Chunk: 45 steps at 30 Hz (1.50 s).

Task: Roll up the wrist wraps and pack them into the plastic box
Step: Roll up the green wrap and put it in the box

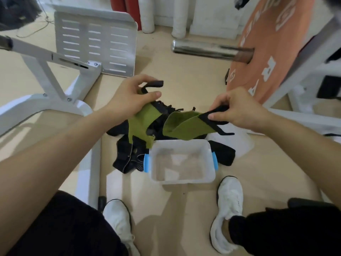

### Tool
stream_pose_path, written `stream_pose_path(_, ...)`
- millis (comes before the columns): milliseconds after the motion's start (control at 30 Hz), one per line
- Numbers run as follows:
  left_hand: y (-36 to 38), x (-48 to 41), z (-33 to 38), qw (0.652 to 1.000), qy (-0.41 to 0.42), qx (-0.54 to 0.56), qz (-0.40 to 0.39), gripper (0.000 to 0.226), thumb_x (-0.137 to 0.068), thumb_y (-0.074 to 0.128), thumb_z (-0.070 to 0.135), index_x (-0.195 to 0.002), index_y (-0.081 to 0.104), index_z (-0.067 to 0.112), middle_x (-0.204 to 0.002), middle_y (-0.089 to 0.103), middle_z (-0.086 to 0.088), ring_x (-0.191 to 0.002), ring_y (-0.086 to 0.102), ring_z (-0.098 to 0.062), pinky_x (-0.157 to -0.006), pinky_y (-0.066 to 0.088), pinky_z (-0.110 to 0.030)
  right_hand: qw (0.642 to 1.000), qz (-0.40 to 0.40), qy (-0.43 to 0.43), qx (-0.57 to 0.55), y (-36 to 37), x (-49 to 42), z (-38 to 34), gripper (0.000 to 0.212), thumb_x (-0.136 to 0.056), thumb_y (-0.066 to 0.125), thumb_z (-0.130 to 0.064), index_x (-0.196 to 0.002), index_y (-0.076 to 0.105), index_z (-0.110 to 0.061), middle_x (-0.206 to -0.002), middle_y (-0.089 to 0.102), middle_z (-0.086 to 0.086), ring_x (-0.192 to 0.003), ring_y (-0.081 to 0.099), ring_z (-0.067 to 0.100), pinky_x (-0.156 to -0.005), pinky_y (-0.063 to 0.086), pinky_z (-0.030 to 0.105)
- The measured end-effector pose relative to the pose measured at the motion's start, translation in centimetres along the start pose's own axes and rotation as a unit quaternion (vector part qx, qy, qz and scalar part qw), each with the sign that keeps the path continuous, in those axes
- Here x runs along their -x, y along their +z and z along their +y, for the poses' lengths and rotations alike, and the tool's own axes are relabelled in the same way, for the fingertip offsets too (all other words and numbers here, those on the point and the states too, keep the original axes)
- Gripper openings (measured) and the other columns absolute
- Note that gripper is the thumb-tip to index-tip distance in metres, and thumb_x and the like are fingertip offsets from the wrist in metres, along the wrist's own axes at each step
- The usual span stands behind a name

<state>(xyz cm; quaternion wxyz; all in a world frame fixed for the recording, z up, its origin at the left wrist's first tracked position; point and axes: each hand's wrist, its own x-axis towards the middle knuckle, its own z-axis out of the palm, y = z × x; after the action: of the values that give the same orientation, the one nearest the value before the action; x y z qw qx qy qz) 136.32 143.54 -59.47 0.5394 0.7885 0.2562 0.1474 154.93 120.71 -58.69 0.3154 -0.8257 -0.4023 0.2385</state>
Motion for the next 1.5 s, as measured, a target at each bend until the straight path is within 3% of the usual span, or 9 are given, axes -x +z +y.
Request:
stream_pose_path(200, 3.2, 3.8, 3.4, 0.985, 0.074, -0.123, -0.099, 0.032, -0.083, 0.085, 0.032, -0.112, 0.076, 0.023, -0.101, 0.077, 0.005, -0.089, 0.073, -0.013, -0.082, 0.058, -0.026, 0.994, -0.004, -0.026, -0.102, 0.8, 2.5, -3.0, 0.006, -0.086, 0.077, -0.003, -0.091, 0.076, -0.006, -0.084, 0.074, 0.013, -0.074, 0.070, 0.019, -0.068, 0.061, 0.026)
stream_pose_path(367, 5.0, 7.4, 3.8, 0.971, 0.153, -0.179, -0.033, 0.022, -0.081, 0.085, 0.033, -0.101, 0.081, 0.026, -0.089, 0.078, 0.008, -0.086, 0.070, -0.013, -0.084, 0.055, -0.045, 0.976, -0.030, -0.044, -0.211, 0.8, 4.7, -5.3, 0.005, -0.088, 0.072, 0.000, -0.093, 0.073, -0.002, -0.084, 0.072, 0.017, -0.074, 0.071, 0.020, -0.068, 0.062, 0.028)
stream_pose_path(533, 3.8, 9.7, 6.0, 0.914, 0.314, -0.240, 0.095, 0.027, -0.085, 0.079, 0.033, -0.110, 0.081, 0.023, -0.084, 0.073, 0.006, -0.074, 0.066, -0.014, -0.069, 0.056, -0.037, 0.943, -0.037, -0.029, -0.331, -0.3, 6.3, -6.9, 0.007, -0.089, 0.071, -0.001, -0.085, 0.072, -0.006, -0.081, 0.070, 0.011, -0.073, 0.071, 0.020, -0.064, 0.060, 0.027)
stream_pose_path(667, 1.2, 9.8, 7.2, 0.879, 0.387, -0.273, 0.051, 0.015, -0.083, 0.084, 0.025, -0.093, 0.083, 0.014, -0.083, 0.068, 0.014, -0.070, 0.064, -0.004, -0.069, 0.054, -0.021, 0.941, 0.051, 0.004, -0.333, -1.6, 5.7, -6.8, 0.014, -0.090, 0.071, 0.000, -0.079, 0.067, -0.009, -0.082, 0.067, 0.009, -0.074, 0.069, 0.020, -0.053, 0.057, 0.021)
stream_pose_path(833, -1.6, 9.0, 5.9, 0.943, 0.158, -0.292, -0.015, 0.008, -0.085, 0.083, 0.025, -0.092, 0.080, 0.021, -0.085, 0.072, 0.014, -0.079, 0.063, 0.007, -0.073, 0.047, -0.010, 0.954, 0.195, 0.051, -0.224, -3.6, 4.3, -2.2, 0.012, -0.094, 0.069, -0.004, -0.085, 0.065, -0.012, -0.097, 0.065, 0.018, -0.068, 0.067, 0.024, -0.043, 0.052, 0.017)
stream_pose_path(967, -2.1, 7.1, 4.9, 0.993, -0.009, -0.104, 0.057, 0.012, -0.090, 0.078, 0.027, -0.095, 0.080, 0.017, -0.077, 0.077, 0.009, -0.070, 0.068, 0.001, -0.074, 0.057, -0.018, 0.975, 0.167, 0.018, -0.148, -3.5, 3.7, -0.7, 0.005, -0.095, 0.067, -0.003, -0.097, 0.068, -0.007, -0.104, 0.064, 0.016, -0.081, 0.068, 0.023, -0.050, 0.057, 0.019)
stream_pose_path(1133, -3.0, 4.9, 4.5, 0.979, -0.123, 0.085, 0.138, 0.021, -0.090, 0.078, 0.032, -0.091, 0.075, 0.011, -0.076, 0.074, 0.002, -0.061, 0.067, -0.009, -0.062, 0.057, -0.024, 0.985, 0.134, -0.006, -0.105, -2.5, 3.0, -2.0, 0.014, -0.089, 0.074, -0.004, -0.102, 0.070, -0.010, -0.103, 0.067, 0.016, -0.069, 0.072, 0.021, -0.051, 0.060, 0.028)
stream_pose_path(1367, -3.0, 2.9, 5.2, 0.936, -0.175, 0.267, 0.147, 0.018, -0.095, 0.073, 0.029, -0.094, 0.071, 0.011, -0.076, 0.073, 0.001, -0.059, 0.068, -0.009, -0.055, 0.056, -0.021, 0.972, -0.143, -0.048, -0.182, 2.0, 2.7, -7.7, 0.049, -0.085, 0.077, -0.007, -0.130, 0.064, -0.022, -0.078, 0.073, 0.000, -0.058, 0.064, 0.008, -0.048, 0.049, 0.023)
stream_pose_path(1500, -3.1, 1.8, 5.4, 0.909, -0.186, 0.326, 0.183, 0.016, -0.099, 0.068, 0.026, -0.093, 0.068, 0.012, -0.076, 0.071, -0.001, -0.053, 0.068, -0.010, -0.051, 0.056, -0.023, 0.966, -0.180, -0.045, -0.181, 4.7, 1.5, -8.0, 0.039, -0.086, 0.077, -0.008, -0.124, 0.070, -0.017, -0.072, 0.071, -0.002, -0.047, 0.055, 0.005, -0.043, 0.040, 0.021)
